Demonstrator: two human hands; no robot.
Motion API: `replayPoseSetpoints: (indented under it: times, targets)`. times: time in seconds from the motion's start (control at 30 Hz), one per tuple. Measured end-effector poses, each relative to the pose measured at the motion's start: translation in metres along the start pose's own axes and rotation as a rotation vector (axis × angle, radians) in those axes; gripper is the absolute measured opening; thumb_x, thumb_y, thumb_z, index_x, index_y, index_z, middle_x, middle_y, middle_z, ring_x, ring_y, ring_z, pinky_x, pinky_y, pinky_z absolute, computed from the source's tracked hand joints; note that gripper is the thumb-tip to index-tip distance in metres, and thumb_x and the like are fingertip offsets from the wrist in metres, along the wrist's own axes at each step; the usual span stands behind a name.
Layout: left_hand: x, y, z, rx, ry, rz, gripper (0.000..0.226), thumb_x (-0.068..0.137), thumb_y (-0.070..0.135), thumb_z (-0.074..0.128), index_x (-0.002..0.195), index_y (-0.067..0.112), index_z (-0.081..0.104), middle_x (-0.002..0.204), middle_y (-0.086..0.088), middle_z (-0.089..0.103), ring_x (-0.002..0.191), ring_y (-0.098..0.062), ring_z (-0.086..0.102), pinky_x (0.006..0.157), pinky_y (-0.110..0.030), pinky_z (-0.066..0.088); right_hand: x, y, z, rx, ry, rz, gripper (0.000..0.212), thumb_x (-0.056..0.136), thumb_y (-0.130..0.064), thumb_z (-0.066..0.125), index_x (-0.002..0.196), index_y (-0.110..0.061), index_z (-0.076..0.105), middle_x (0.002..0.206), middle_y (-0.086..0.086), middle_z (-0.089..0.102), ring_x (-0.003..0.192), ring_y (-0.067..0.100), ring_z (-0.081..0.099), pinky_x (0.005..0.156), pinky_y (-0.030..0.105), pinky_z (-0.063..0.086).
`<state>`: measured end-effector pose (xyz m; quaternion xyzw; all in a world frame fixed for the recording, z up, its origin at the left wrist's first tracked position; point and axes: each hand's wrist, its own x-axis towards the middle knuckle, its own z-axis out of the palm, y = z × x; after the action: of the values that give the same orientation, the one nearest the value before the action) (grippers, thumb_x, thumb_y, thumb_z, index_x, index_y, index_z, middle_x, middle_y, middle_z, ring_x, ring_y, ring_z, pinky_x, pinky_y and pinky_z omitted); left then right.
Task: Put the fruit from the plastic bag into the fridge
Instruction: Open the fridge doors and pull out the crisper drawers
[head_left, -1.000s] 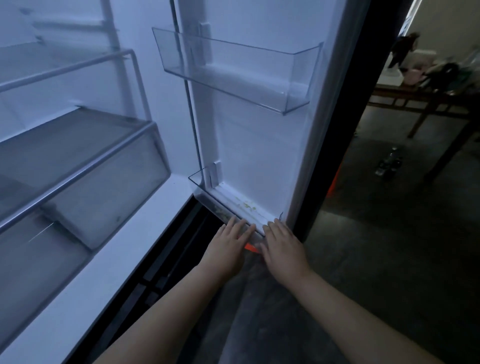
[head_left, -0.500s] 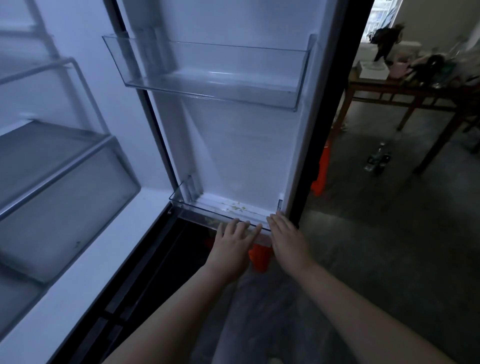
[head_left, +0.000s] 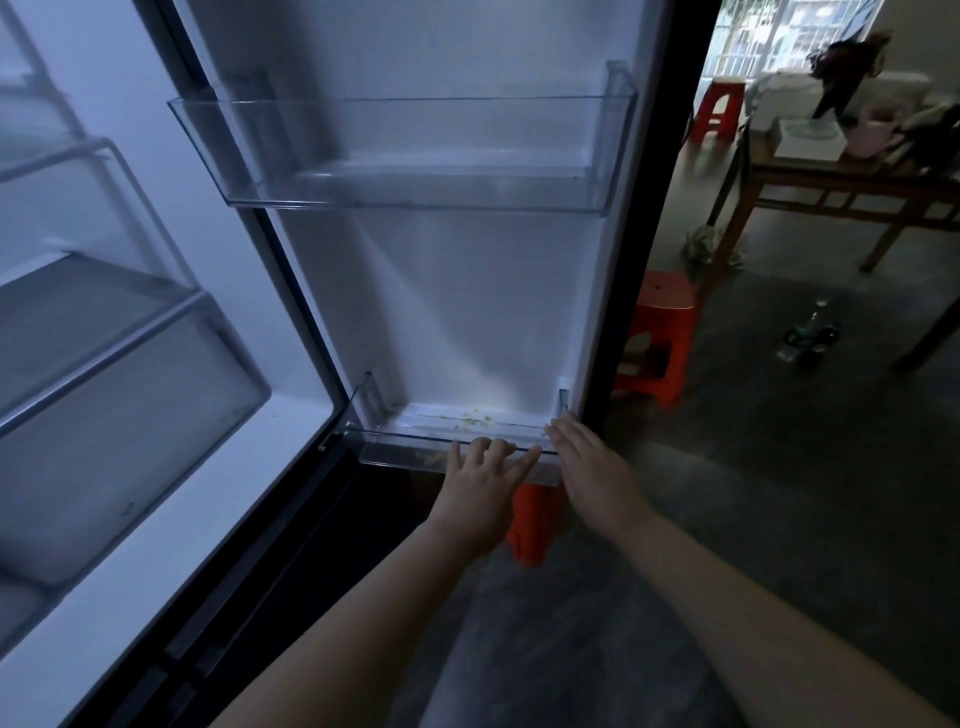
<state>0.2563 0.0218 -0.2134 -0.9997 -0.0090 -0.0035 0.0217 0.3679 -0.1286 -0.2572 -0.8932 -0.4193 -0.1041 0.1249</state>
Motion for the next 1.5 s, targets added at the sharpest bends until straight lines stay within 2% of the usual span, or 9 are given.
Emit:
replayPoseSetpoints:
  times: [0.1, 0.2, 0.27, 0.43, 0.7, 1.13, 1.27, 1.37, 1.5]
  targets:
    - [0.017, 0.003, 0.001, 0.016, -0.008, -0.013, 0.073, 0.088, 0.023, 0.045, 0.149, 0.032, 0.007, 0.145, -0.005, 0.028, 0.132, -0.030, 0.023, 0.108, -0.058, 0.018, 0.011, 0.015, -0.001, 0.030, 0.022, -0.014, 0.051, 0.086, -0.004, 0.056, 0.136, -0.004, 0.046, 0.144, 0.011, 0.044, 0.138, 0.022, 0.034, 0.105, 0.034, 0.038]
    - [0.032, 0.007, 0.003, 0.017, -0.007, -0.039, 0.074, 0.087, 0.023, 0.047, 0.149, 0.032, 0.006, 0.144, -0.005, 0.029, 0.132, -0.030, 0.023, 0.108, -0.058, 0.020, 0.023, 0.028, -0.001, 0.050, 0.018, -0.032, 0.051, 0.080, 0.000, 0.064, 0.129, -0.002, 0.053, 0.136, 0.014, 0.052, 0.132, 0.024, 0.043, 0.099, 0.035, 0.046]
    - [0.041, 0.011, 0.004, 0.015, 0.002, -0.065, 0.074, 0.088, 0.024, 0.047, 0.149, 0.033, 0.007, 0.144, -0.005, 0.029, 0.132, -0.030, 0.023, 0.108, -0.058, 0.019, 0.031, 0.037, -0.001, 0.067, -0.007, -0.053, 0.052, 0.079, 0.002, 0.063, 0.130, -0.001, 0.052, 0.137, 0.015, 0.051, 0.133, 0.025, 0.042, 0.096, 0.037, 0.049]
    - [0.064, 0.020, 0.000, -0.002, -0.036, -0.124, 0.077, 0.087, 0.025, 0.049, 0.149, 0.033, 0.004, 0.144, -0.004, 0.024, 0.133, -0.029, 0.019, 0.111, -0.059, 0.014, 0.049, 0.060, 0.001, 0.092, -0.046, -0.089, 0.057, 0.084, 0.001, 0.053, 0.140, -0.004, 0.040, 0.149, 0.013, 0.036, 0.141, 0.022, 0.026, 0.108, 0.034, 0.037]
    - [0.095, 0.025, -0.004, -0.021, -0.084, -0.175, 0.082, 0.086, 0.027, 0.055, 0.149, 0.032, 0.004, 0.146, -0.007, 0.020, 0.135, -0.031, 0.015, 0.111, -0.061, 0.013, 0.076, 0.084, 0.001, 0.070, -0.170, -0.086, 0.063, 0.091, -0.001, 0.044, 0.149, -0.011, 0.021, 0.158, 0.008, 0.009, 0.146, 0.018, 0.007, 0.111, 0.042, 0.031]
    - [0.139, 0.030, -0.006, 0.005, -0.151, -0.259, 0.086, 0.086, 0.028, 0.056, 0.149, 0.029, -0.003, 0.147, -0.009, 0.016, 0.136, -0.034, 0.012, 0.109, -0.064, 0.012, 0.116, 0.117, -0.003, 0.062, -0.214, -0.216, 0.065, 0.088, 0.005, 0.048, 0.147, -0.008, 0.023, 0.158, 0.009, 0.009, 0.146, 0.018, 0.007, 0.105, 0.038, 0.040]
    - [0.139, 0.032, -0.006, 0.014, -0.143, -0.253, 0.088, 0.084, 0.025, 0.056, 0.148, 0.029, -0.005, 0.148, -0.010, 0.015, 0.137, -0.035, 0.010, 0.108, -0.065, 0.009, 0.116, 0.118, 0.000, 0.050, -0.233, -0.174, 0.073, 0.087, 0.002, 0.053, 0.149, -0.014, 0.018, 0.159, 0.004, 0.004, 0.145, 0.015, 0.006, 0.103, 0.039, 0.042]
    - [0.137, 0.032, -0.005, 0.016, -0.138, -0.244, 0.089, 0.084, 0.029, 0.056, 0.148, 0.028, -0.006, 0.148, -0.010, 0.015, 0.138, -0.035, 0.011, 0.108, -0.065, 0.009, 0.114, 0.116, 0.000, 0.022, -0.229, -0.180, 0.071, 0.089, 0.000, 0.052, 0.149, -0.014, 0.018, 0.159, 0.003, 0.006, 0.145, 0.014, 0.007, 0.103, 0.036, 0.043]
    - [0.129, 0.030, -0.002, -0.005, -0.141, -0.219, 0.088, 0.085, 0.033, 0.055, 0.148, 0.028, -0.008, 0.152, -0.009, 0.011, 0.140, -0.035, 0.007, 0.110, -0.065, 0.008, 0.111, 0.112, -0.004, 0.040, -0.240, -0.159, 0.070, 0.089, 0.001, 0.051, 0.149, -0.014, 0.019, 0.159, 0.002, 0.006, 0.145, 0.015, 0.009, 0.103, 0.040, 0.043]
